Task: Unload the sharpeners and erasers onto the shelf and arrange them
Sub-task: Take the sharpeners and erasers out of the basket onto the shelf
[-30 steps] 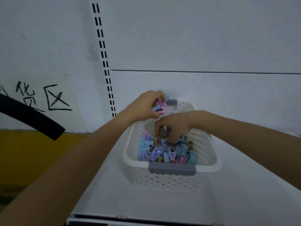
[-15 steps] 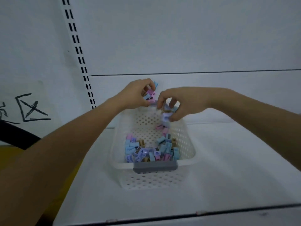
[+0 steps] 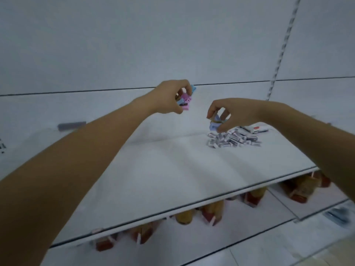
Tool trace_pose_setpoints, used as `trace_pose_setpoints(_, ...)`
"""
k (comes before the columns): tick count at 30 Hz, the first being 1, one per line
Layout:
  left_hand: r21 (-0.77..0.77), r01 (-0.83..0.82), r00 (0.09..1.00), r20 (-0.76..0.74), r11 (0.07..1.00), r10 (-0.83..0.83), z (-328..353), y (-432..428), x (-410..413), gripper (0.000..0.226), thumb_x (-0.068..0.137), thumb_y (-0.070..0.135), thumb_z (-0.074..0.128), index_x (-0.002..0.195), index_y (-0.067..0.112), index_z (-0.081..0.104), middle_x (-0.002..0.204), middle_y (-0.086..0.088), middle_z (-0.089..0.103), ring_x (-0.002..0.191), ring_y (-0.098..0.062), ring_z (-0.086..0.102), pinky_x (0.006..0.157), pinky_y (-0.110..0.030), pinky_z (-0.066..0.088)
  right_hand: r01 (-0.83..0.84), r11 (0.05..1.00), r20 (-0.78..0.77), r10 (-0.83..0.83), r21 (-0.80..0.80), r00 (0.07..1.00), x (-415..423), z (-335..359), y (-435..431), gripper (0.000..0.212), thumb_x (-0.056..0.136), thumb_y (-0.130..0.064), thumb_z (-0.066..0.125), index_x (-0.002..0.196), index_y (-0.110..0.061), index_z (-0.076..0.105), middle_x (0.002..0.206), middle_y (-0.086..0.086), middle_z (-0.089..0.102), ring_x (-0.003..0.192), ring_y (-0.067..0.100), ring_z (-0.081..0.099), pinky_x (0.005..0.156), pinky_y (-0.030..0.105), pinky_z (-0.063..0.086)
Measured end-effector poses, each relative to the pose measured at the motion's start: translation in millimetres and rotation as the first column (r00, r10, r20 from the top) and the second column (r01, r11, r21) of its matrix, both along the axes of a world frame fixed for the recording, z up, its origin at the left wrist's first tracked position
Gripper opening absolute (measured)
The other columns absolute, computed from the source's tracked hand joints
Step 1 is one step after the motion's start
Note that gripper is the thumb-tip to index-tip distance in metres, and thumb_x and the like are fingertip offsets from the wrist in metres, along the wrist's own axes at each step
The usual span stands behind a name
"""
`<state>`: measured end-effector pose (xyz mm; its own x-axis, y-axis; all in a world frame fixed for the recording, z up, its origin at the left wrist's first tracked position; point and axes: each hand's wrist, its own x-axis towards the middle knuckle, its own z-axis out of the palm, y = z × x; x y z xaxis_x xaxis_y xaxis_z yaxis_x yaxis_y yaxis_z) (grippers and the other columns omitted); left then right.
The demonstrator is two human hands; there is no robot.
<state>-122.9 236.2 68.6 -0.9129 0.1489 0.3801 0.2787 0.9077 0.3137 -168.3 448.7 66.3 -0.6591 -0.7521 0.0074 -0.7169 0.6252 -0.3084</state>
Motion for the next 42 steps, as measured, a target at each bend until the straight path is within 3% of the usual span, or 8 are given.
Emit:
trace_pose_setpoints(3,-0.005,0.076,0.997,0.034,0.997,-0.076,-11.4,75.5,-25.1,0.037,0.07,0.007,0.074,0.099,0.021,0.055,0.098,0.001,0.054,0.08,-0.017,0.05,0.062,-0.017,0.04,0.081,0.997,0.012,-0.081,0.007,0.997,-12.5,-9.6,73.4,0.036,0.076,-0.021,0.072,0.104,-0.028,0.05,0.109,-0.01,0.054,0.097,0.018,0.058,0.074,0.023,0.041)
trace_pose_setpoints(8,-0.021,0.197,0.975,0.105,0.98,-0.194,-35.8,190.6,-64.3,0.038,0.072,0.007,0.074,0.105,0.015,0.056,0.099,0.0,0.052,0.082,-0.017,0.049,0.072,-0.021,0.038,0.215,0.977,0.06,-0.215,0.013,0.975,-27.9,-39.4,186.8,0.04,0.078,-0.016,0.071,0.113,-0.018,0.052,0.117,-0.002,0.054,0.1,0.02,0.056,0.08,0.025,0.041)
trace_pose_setpoints(14,0.004,0.299,0.938,0.181,0.954,-0.294,-66.8,291.6,-117.8,0.04,0.073,0.007,0.073,0.108,0.016,0.055,0.101,0.0,0.053,0.083,-0.017,0.05,0.071,-0.02,0.039,0.359,0.933,0.09,-0.358,0.008,0.929,-49.1,-62.8,292.6,0.036,0.079,-0.021,0.07,0.108,-0.026,0.05,0.112,-0.008,0.051,0.1,0.015,0.053,0.08,0.023,0.04)
trace_pose_setpoints(22,0.066,0.349,0.912,0.205,0.935,-0.355,-93.5,371.3,-205.2,0.035,0.074,0.011,0.074,0.095,0.026,0.05,0.101,0.0,0.055,0.079,-0.017,0.049,0.063,-0.02,0.041,0.476,0.879,0.096,-0.474,-0.002,0.875,-112.4,-76.9,373.9,0.032,0.08,-0.025,0.068,0.107,-0.028,0.05,0.109,-0.008,0.053,0.1,0.017,0.056,0.079,0.025,0.042)
trace_pose_setpoints(28,0.132,0.323,0.918,0.197,0.937,-0.345,-91.9,412.1,-291.3,0.036,0.072,0.008,0.074,0.098,0.023,0.052,0.1,-0.001,0.054,0.078,-0.018,0.048,0.062,-0.017,0.038,0.54,0.841,0.122,-0.533,-0.029,0.837,-171.7,-75.5,429.3,0.032,0.077,-0.026,0.069,0.104,-0.031,0.051,0.111,-0.009,0.054,0.099,0.018,0.058,0.085,0.032,0.049)
trace_pose_setpoints(31,0.15,0.305,0.922,0.203,0.941,-0.331,-95.9,435.2,-329.6,0.037,0.073,0.007,0.073,0.099,0.022,0.053,0.101,-0.001,0.053,0.078,-0.018,0.047,0.06,-0.018,0.038,0.553,0.832,0.101,-0.546,-0.053,0.831,-197.1,-79.5,454.9,0.033,0.078,-0.024,0.069,0.105,-0.03,0.05,0.113,-0.007,0.054,0.099,0.019,0.058,0.086,0.036,0.05)
trace_pose_setpoints(35,0.179,0.272,0.93,0.204,0.945,-0.306,-111.1,459.4,-359.8,0.036,0.072,0.007,0.072,0.101,0.019,0.054,0.1,-0.002,0.054,0.075,-0.016,0.045,0.059,-0.013,0.036,0.524,0.842,0.072,-0.52,-0.125,0.851,-234.1,-91.4,474.7,0.033,0.08,-0.024,0.068,0.109,-0.024,0.052,0.112,-0.004,0.054,0.099,0.02,0.057,0.081,0.028,0.045)
trace_pose_setpoints(42,0.145,0.126,0.97,0.189,0.981,-0.153,-123.1,457.0,-384.4,0.038,0.072,0.008,0.074,0.102,0.016,0.052,0.099,-0.003,0.052,0.079,-0.019,0.046,0.063,-0.023,0.036,0.326,0.907,0.027,-0.331,-0.267,0.943,-317.3,-102.3,463.1,0.037,0.079,-0.017,0.069,0.112,-0.016,0.053,0.107,-0.003,0.051,0.096,0.021,0.056,0.071,0.021,0.04)
